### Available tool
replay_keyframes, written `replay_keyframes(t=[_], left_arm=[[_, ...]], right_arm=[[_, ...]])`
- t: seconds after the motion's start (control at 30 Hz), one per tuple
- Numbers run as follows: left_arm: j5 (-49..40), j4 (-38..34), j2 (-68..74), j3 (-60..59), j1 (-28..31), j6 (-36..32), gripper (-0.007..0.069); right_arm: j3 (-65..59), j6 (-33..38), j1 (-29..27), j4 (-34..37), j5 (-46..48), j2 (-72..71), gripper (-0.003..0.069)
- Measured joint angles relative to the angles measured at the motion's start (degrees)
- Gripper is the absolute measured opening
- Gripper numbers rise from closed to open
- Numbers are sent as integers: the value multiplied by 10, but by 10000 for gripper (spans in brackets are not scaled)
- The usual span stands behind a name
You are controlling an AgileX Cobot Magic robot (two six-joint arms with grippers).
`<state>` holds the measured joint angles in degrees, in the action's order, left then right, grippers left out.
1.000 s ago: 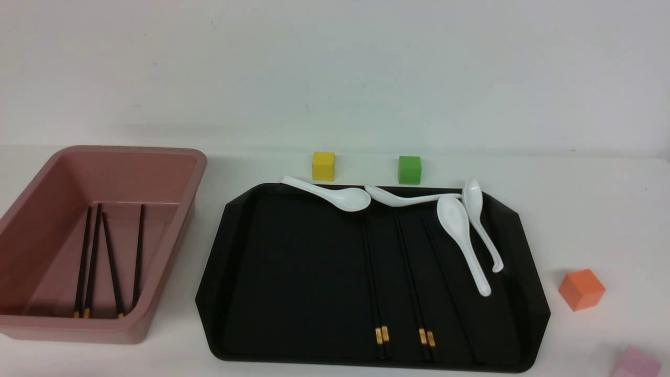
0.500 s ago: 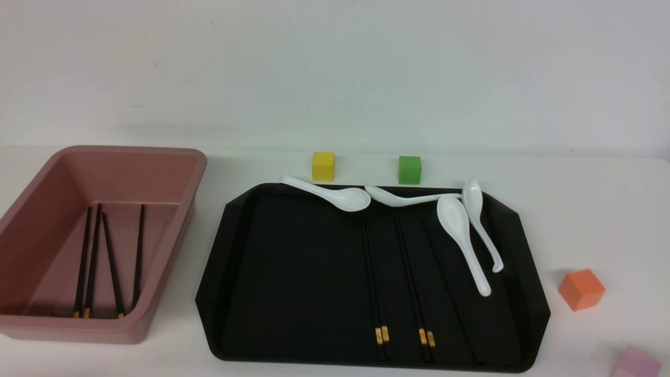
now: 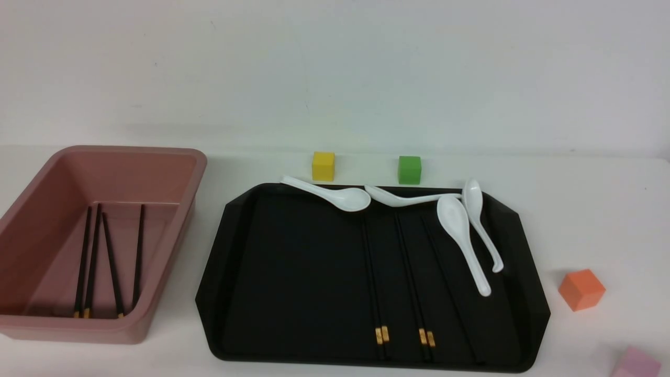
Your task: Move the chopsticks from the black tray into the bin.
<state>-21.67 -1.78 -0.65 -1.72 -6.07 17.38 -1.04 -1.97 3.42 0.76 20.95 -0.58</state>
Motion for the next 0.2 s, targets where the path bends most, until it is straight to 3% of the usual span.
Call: replay_keyframes(t=[0.2], left_arm=[[0, 0, 0, 0, 0, 0, -5]], right_arm=[[0, 0, 0, 0, 0, 0, 240]])
